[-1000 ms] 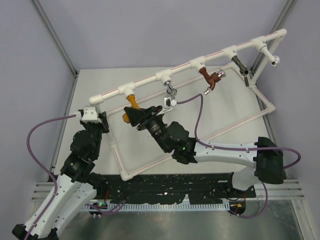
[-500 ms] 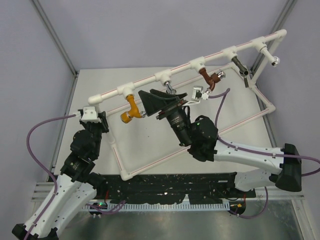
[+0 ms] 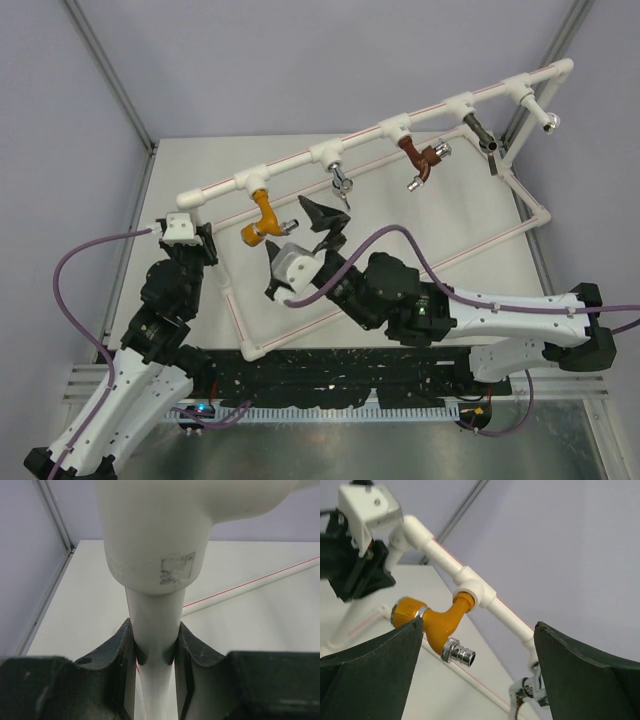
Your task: Install the water faucets
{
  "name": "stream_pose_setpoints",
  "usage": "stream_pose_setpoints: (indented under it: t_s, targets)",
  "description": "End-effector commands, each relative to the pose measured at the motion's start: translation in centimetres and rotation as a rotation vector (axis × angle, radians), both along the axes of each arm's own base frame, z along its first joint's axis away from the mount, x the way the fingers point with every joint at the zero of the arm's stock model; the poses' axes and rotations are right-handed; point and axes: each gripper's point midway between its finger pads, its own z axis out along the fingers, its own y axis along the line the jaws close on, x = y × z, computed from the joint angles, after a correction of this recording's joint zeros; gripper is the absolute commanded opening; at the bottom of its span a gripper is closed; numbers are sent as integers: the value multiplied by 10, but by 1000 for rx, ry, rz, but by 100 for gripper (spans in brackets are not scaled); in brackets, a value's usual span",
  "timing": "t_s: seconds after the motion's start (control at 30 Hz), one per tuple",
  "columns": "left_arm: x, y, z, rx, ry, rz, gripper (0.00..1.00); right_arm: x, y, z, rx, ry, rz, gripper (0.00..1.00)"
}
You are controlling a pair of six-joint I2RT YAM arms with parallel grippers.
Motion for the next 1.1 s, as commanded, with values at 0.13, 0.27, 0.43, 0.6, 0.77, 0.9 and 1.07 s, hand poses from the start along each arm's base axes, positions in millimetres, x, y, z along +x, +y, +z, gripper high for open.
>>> stream_pose_setpoints:
  t_s: [0.13, 0.27, 0.43, 0.6, 0.77, 0.9, 1.07]
  targets:
    - [-1, -51, 7, -48, -10, -245, 0, -1, 0, -28, -744, -477, -135, 95]
    - [-1, -51, 8, -49, -13, -246, 0, 6, 5, -35, -884, -564, -222, 95]
    - [-2, -52, 8, -51, -14, -249, 0, 15, 18, -38, -943, -624, -266, 97]
    - [-3, -51, 10, -55, -21, -250, 0, 38, 26, -40, -1000, -676, -373, 95]
    - [-3, -50, 11, -57, -26, -250, 0, 62, 33, -48, -1026, -691, -451, 82]
    - [-4, -50, 12, -59, -28, -248, 0, 67, 39, -48, -977, -714, -484, 61]
    - [-4, -50, 13, -60, -31, -247, 0, 68, 45, -39, -870, -689, -521, 39]
